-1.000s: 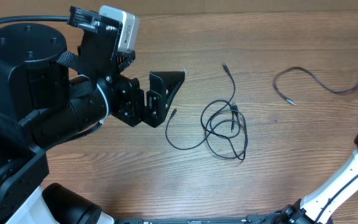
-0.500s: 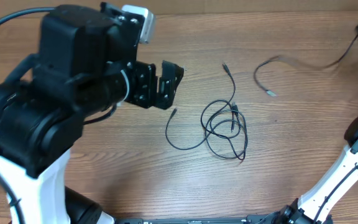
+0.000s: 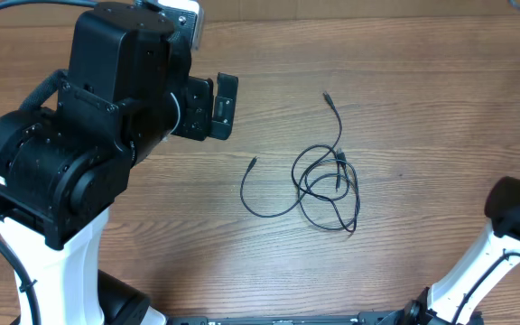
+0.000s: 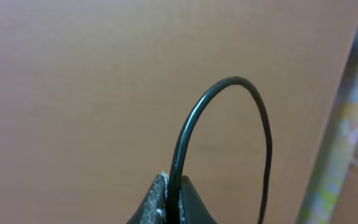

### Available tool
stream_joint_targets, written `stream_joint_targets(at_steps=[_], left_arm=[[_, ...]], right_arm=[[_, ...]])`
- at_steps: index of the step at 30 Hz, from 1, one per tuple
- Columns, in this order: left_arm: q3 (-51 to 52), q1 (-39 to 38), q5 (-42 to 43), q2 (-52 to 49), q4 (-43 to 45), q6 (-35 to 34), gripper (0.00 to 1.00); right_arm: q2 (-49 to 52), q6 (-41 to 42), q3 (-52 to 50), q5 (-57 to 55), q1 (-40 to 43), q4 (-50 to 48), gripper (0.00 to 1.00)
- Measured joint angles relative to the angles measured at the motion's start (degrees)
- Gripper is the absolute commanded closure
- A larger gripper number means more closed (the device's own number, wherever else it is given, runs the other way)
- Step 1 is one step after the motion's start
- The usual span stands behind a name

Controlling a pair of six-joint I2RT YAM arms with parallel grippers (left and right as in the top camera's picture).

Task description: Untangle cables

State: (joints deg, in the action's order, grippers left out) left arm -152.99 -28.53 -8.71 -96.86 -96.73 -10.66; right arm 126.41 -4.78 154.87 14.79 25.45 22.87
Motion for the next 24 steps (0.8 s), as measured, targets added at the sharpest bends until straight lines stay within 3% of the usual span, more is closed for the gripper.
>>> stream_joint_targets(at_steps=[5,15,24], left_arm=[[0.0,0.0,-1.0,0.0,0.0,1.8,0.00],[0.0,0.0,-1.4,0.0,0.4,3.7,0.00],[0.0,0.0,-1.4,0.0,0.0,4.2,0.00]], right_arm=[[6.4,-2.7,-0.2,-5.6,1.3,0.0,0.96],[20.5,-2.9,-1.7,-8.7,9.9,11.4,0.96],[23.7,0.3,-4.0,-5.4,17.4,18.1,0.96]])
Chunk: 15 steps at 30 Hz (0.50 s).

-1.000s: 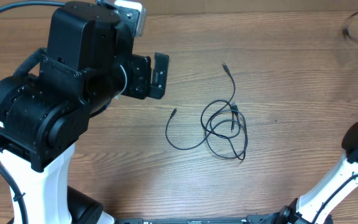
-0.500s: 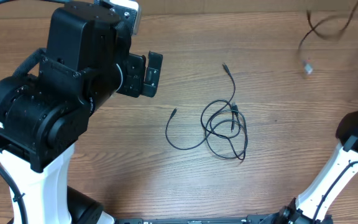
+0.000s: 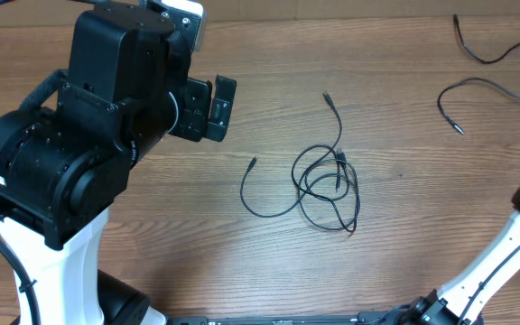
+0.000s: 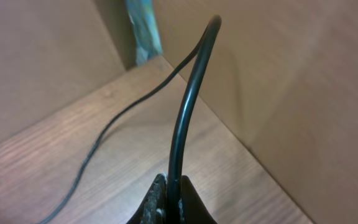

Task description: Untangle cables

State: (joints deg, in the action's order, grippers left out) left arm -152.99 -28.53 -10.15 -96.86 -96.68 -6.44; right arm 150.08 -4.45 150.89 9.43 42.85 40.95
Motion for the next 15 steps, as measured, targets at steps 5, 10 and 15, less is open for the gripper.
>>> stream_joint_targets(at_steps=[5,10,15], left_arm=[[0.0,0.0,0.0,0.0,0.0,0.7,0.00],[0.0,0.0,0.0,0.0,0.0,0.7,0.00],[0.0,0.0,0.0,0.0,0.0,0.7,0.00]], right_arm=[[0.0,0.9,-4.0,3.1,2.2,0.4,0.96],[0.0,1.2,-6.9,4.2,0.0,0.1,0.00],[0.2,1.4,-7.0,5.5,-3.2,1.4,0.00]])
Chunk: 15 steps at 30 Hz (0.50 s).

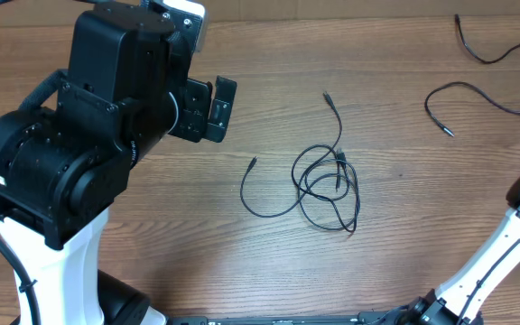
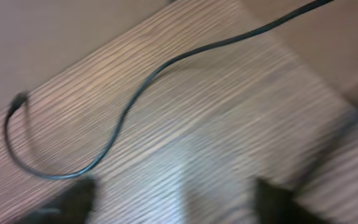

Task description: Untangle cables

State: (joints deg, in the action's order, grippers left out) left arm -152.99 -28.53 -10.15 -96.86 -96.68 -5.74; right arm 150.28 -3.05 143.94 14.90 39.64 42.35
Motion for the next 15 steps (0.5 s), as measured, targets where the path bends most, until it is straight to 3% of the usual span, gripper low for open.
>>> stream_joint_targets(at_steps=[9,15], left_arm=[[0.0,0.0,0.0,0.0,0.0,0.0,0.00],[0.0,0.0,0.0,0.0,0.0,0.3,0.00]], right_arm=[[-2.2,0.0,0.0,0.7,-1.7,3.1,0.00],[-12.8,4.8,0.0,1.0,-2.7,7.1,0.00]])
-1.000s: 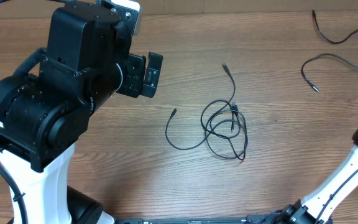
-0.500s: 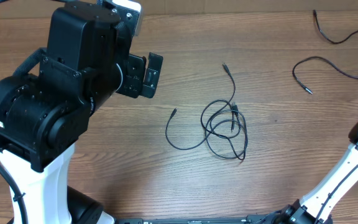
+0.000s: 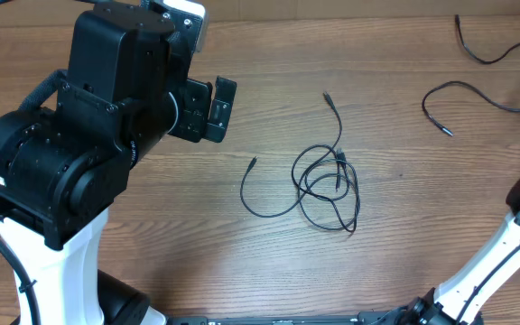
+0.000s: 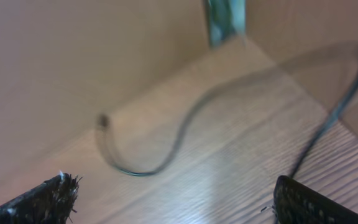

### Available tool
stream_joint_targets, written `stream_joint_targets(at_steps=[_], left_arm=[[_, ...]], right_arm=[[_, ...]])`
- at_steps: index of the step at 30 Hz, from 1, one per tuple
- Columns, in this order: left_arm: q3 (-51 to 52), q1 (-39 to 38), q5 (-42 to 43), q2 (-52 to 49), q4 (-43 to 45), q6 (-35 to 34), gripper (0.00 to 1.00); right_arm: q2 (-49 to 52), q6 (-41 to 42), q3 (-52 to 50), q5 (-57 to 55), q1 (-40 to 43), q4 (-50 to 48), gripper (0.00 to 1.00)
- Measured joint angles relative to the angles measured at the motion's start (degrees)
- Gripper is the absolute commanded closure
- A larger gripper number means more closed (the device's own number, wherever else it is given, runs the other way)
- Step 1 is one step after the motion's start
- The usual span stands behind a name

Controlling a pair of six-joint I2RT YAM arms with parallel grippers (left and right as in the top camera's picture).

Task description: Untangle cables

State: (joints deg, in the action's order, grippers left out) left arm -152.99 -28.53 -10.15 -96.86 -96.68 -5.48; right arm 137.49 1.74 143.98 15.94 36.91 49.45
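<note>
A tangle of thin black cables (image 3: 328, 181) lies in the middle of the wooden table, with one end trailing left (image 3: 253, 162) and one trailing up (image 3: 328, 95). A separate black cable (image 3: 463, 88) lies loose at the far right, and it shows blurred in the right wrist view (image 4: 185, 134). My right gripper (image 4: 179, 202) is open just above the table beside that cable, its fingertips (image 4: 48, 199) wide apart and holding nothing. My left gripper (image 3: 215, 108) hangs to the upper left of the tangle, and its jaws cannot be made out.
Another black cable (image 3: 490, 50) lies at the far right corner. The bulky black left arm (image 3: 88, 135) fills the left side. The white link of the right arm (image 3: 513, 244) rises at the lower right edge. A brown wall (image 4: 73, 74) borders the table beyond the loose cable.
My right gripper is still open and has shifted a little, so the loose cable now curves across the table farther ahead of it. The tangle and left arm are unchanged.
At first my right gripper was shut on a black cable, held up off to the right. Then it held that cable over the far right corner. Half a second ago it was open with the cable lying on the table, and the cable still lies there.
</note>
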Motion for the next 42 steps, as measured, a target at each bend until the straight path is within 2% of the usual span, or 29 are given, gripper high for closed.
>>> stream_joint_targets(at_steps=[7,16,22,23,30,31,32,33,34,35,37,39,40,42], left_arm=[[0.0,0.0,0.0,0.0,0.0,0.7,0.00],[0.0,0.0,0.0,0.0,0.8,1.2,0.00],[0.0,0.0,0.0,0.0,1.2,1.2,0.00],[0.0,0.0,0.0,0.0,1.2,1.2,0.00],[0.0,0.0,0.0,0.0,1.2,1.2,0.00],[0.0,0.0,0.0,0.0,1.2,1.2,0.00],[0.0,0.0,0.0,0.0,1.2,1.2,0.00],[0.0,0.0,0.0,0.0,1.1,1.2,0.00],[0.0,0.0,0.0,0.0,1.0,1.2,0.00],[0.0,0.0,0.0,0.0,1.0,1.2,0.00],[0.0,0.0,0.0,0.0,0.6,1.2,0.00],[0.0,0.0,0.0,0.0,0.4,1.2,0.00],[0.0,0.0,0.0,0.0,0.2,1.2,0.00],[0.0,0.0,0.0,0.0,0.0,1.2,0.00]], right_arm=[[-13.5,1.9,2.1,0.4,-4.8,6.8,0.00],[-11.0,4.2,-1.0,0.6,-9.6,15.8,0.02],[-10.1,12.1,-10.2,0.2,-11.5,16.1,0.02],[-10.1,13.4,-12.1,0.1,-12.0,15.4,0.04],[-10.1,23.7,-28.6,-3.6,-16.5,5.0,0.07],[-10.0,25.2,-30.6,-4.5,-17.1,3.4,0.12],[-10.0,26.8,-32.9,-5.4,-17.7,1.4,0.36],[-10.0,28.6,-35.0,-6.3,-18.2,-0.1,0.51],[-9.9,31.9,-37.7,-7.6,-18.7,-2.0,0.55],[-9.9,34.2,-39.2,-8.5,-18.9,-2.4,0.53],[-9.9,40.2,-42.4,-9.7,-19.1,-3.1,0.29],[-9.6,46.4,-45.0,-10.9,-18.9,-3.8,0.12],[-9.4,49.3,-45.4,-11.5,-18.9,-3.9,0.07],[-9.3,54.5,-45.9,-11.9,-18.9,-5.1,0.06]])
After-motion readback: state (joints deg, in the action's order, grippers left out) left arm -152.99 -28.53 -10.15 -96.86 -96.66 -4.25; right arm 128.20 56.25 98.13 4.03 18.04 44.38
